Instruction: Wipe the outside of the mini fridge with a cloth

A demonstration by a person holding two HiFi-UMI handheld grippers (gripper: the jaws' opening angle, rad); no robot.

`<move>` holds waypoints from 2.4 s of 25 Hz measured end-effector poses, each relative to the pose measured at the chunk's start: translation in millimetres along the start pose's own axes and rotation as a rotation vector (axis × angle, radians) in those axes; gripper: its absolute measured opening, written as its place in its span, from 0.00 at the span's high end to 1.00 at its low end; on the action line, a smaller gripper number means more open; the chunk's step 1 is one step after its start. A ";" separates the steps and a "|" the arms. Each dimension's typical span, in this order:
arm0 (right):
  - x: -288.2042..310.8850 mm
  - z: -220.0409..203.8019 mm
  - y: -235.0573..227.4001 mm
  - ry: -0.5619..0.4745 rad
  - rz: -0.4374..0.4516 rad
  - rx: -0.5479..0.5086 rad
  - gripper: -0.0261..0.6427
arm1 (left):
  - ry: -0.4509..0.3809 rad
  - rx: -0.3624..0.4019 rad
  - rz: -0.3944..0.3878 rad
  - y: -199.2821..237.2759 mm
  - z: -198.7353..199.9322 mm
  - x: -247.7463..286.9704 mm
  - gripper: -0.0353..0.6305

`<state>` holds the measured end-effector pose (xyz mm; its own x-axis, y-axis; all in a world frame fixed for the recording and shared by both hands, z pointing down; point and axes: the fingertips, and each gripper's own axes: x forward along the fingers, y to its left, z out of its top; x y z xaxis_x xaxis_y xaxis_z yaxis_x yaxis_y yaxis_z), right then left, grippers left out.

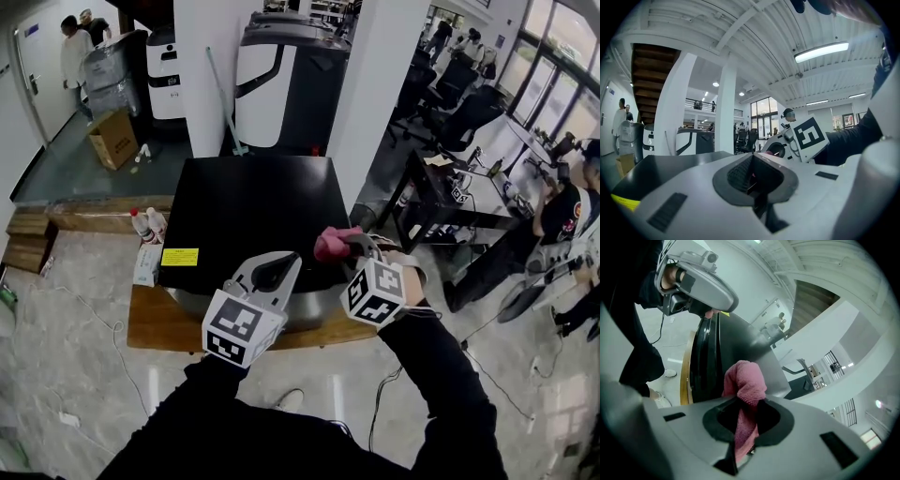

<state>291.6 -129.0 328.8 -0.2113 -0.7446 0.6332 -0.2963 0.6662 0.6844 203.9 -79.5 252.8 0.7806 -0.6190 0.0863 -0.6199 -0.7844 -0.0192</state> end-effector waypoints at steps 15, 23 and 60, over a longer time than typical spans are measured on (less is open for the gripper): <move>-69.8 -37.7 -42.1 -0.084 -0.190 0.114 0.89 | -0.043 0.037 0.042 -26.4 21.4 -17.0 0.94; -136.6 54.9 -11.8 -0.357 -0.340 0.210 0.89 | -0.114 0.037 0.118 -6.4 25.1 -92.1 0.94; 83.9 257.4 237.1 -0.446 -0.405 -0.110 0.88 | -0.107 -0.091 0.297 126.4 -207.9 -244.0 0.94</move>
<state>-36.2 -44.5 451.1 -0.4787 -0.8699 0.1185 -0.3415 0.3089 0.8876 -81.5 -19.6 436.3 0.5657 -0.8245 -0.0146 -0.8225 -0.5655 0.0613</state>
